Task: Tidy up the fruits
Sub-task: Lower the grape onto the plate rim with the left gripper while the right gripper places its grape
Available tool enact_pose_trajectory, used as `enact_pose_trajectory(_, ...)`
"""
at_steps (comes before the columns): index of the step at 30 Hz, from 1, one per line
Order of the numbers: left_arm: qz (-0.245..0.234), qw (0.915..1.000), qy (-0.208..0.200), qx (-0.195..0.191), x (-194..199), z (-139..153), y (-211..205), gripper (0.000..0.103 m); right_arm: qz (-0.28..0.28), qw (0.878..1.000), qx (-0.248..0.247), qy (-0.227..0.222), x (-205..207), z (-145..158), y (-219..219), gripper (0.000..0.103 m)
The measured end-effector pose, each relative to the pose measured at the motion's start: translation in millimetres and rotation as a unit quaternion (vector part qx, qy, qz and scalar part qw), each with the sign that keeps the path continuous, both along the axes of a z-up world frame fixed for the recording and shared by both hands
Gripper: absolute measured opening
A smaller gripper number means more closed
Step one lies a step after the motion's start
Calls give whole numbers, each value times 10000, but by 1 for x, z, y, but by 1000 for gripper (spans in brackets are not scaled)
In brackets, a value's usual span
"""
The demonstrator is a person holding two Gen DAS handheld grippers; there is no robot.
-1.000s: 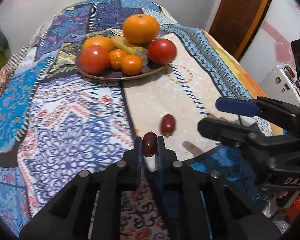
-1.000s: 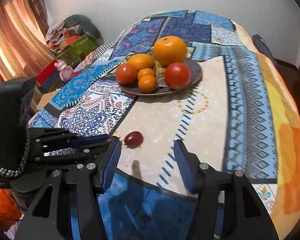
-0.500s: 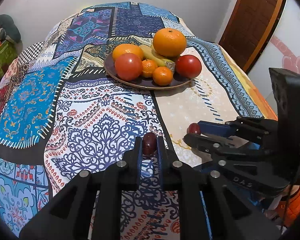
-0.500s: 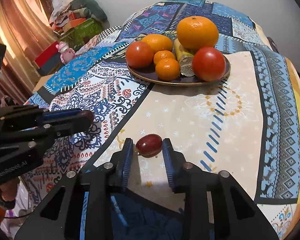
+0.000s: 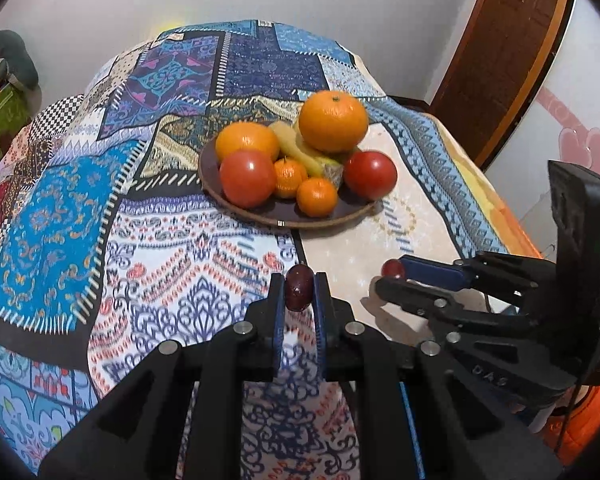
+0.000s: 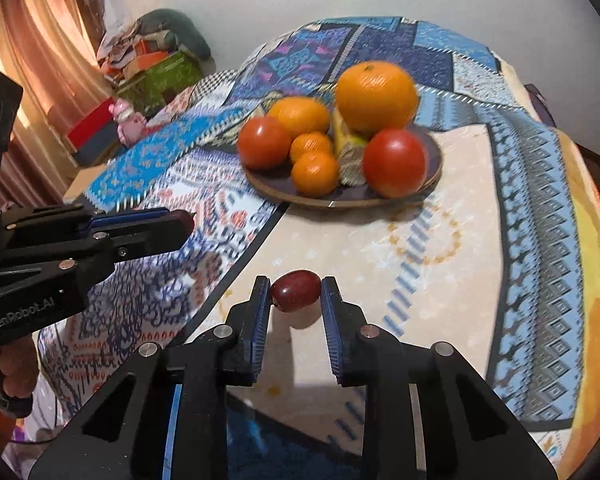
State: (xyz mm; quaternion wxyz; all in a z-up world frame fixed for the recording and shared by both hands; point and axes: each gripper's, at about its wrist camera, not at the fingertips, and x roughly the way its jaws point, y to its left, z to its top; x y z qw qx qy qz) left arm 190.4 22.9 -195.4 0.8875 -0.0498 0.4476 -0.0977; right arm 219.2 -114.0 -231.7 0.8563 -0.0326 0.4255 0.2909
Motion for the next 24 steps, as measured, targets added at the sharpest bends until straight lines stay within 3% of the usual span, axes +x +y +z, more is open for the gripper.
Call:
enact_pose_trajectory(10, 5, 9999, -104, 41, 38, 2, -5, 13, -230, 9994, 120, -210, 28, 13, -3, 24)
enact_pose_trajectory(24, 8, 9998, 184, -90, 76, -24, -4, 13, -119, 9999, 51, -111, 46, -2, 14, 24)
